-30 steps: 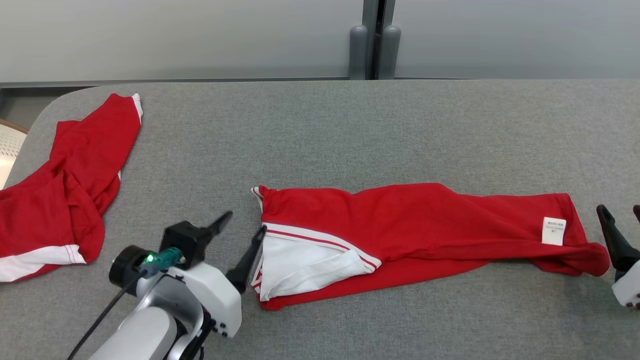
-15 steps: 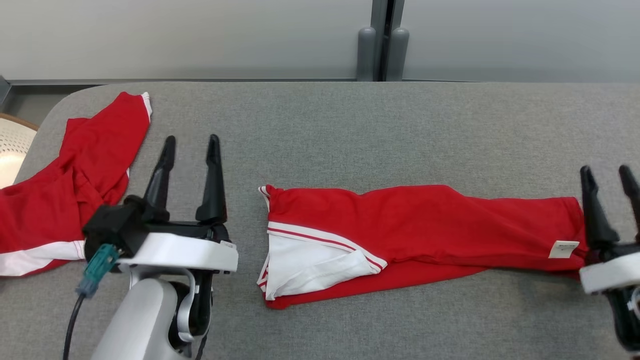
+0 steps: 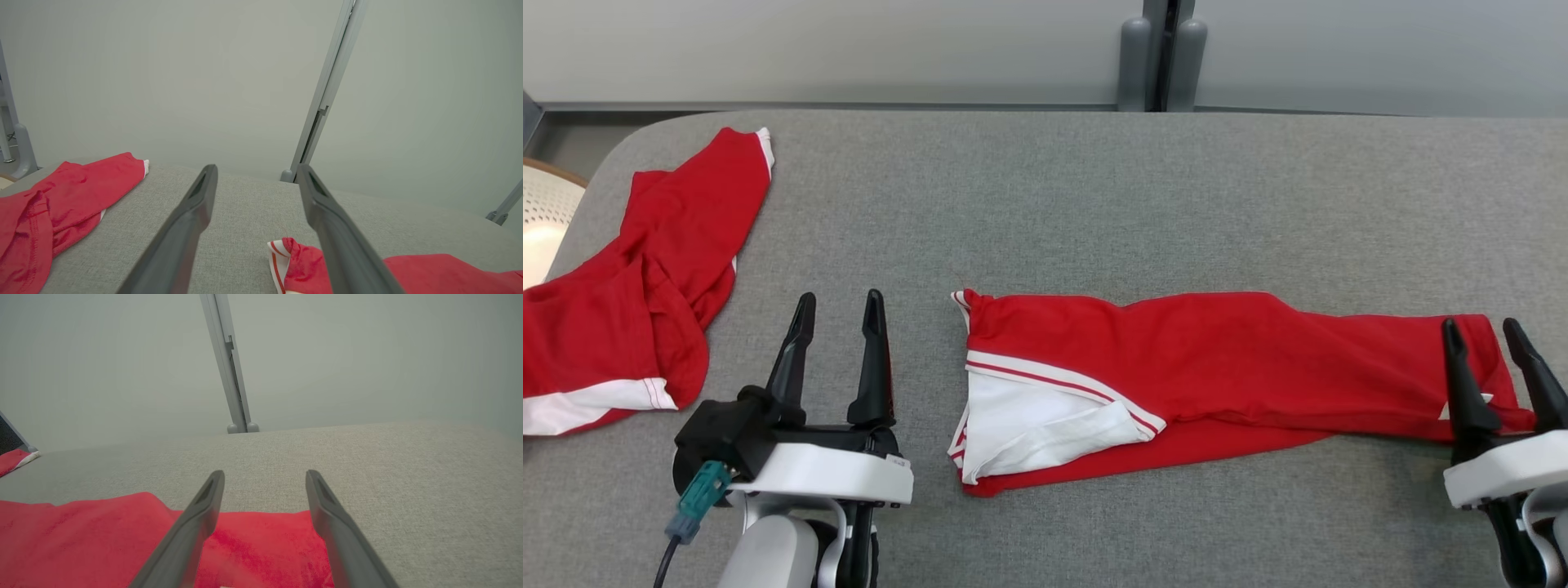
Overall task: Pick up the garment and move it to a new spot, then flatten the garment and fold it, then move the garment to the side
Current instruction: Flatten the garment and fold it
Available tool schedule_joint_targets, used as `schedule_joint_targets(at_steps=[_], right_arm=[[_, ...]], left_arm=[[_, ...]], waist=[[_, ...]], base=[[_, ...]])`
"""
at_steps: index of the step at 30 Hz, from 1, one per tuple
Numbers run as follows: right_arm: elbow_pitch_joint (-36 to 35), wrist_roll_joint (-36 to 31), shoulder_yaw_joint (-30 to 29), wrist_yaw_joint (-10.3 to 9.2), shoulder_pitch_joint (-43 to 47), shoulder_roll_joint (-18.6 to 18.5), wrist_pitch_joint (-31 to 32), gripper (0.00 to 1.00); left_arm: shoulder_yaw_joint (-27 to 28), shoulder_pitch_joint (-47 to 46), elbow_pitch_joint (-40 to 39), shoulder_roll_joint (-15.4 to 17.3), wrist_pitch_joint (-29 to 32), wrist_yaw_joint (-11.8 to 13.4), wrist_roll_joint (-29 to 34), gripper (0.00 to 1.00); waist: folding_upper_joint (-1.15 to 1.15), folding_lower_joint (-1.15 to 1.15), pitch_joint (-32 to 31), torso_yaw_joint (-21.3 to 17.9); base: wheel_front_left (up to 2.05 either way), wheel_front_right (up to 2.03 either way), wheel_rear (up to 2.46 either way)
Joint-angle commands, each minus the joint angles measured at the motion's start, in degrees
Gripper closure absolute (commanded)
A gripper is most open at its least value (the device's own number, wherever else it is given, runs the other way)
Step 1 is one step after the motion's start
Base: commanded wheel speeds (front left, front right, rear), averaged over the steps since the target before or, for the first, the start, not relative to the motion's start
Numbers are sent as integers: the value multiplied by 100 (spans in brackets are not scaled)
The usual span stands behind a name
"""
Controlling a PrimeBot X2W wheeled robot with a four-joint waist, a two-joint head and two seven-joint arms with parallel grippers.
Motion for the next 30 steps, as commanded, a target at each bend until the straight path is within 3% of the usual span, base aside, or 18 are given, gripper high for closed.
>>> schedule_joint_targets(at_steps=[1, 16, 22, 23, 25, 30], right_arm=[[120, 15, -33, -2, -120, -35, -29, 0], [2280, 261, -425, -2, -1268, -230, 668, 0], [2547, 630, -305, -2, -1386, -140, 885, 0], [2541, 694, -237, -2, -1365, -140, 913, 8], [2507, 790, -115, -2, -1334, -166, 921, 100], [2442, 1007, 37, -3, -1331, -368, 711, 100]], left_arm=[[-16, -115, 14, 16, -25, -6, -22, 0], [-511, -404, 74, 15, -26, 70, -9, 0], [-491, -439, 84, 15, -26, 86, 6, 0], [-487, -438, 90, 15, -25, 88, 9, 0], [-491, -439, 106, 14, -26, 90, 11, 0], [-522, -455, 140, 14, -26, 93, 17, 0]], waist=[[0, 0, 70, 38], [0, 0, 524, 300], [0, 0, 567, 302], [0, 0, 565, 293], [0, 0, 553, 271], [0, 0, 491, 220]], base=[[0, 0, 0], [0, 0, 0], [0, 0, 0], [0, 0, 0], [0, 0, 0], [0, 0, 0]])
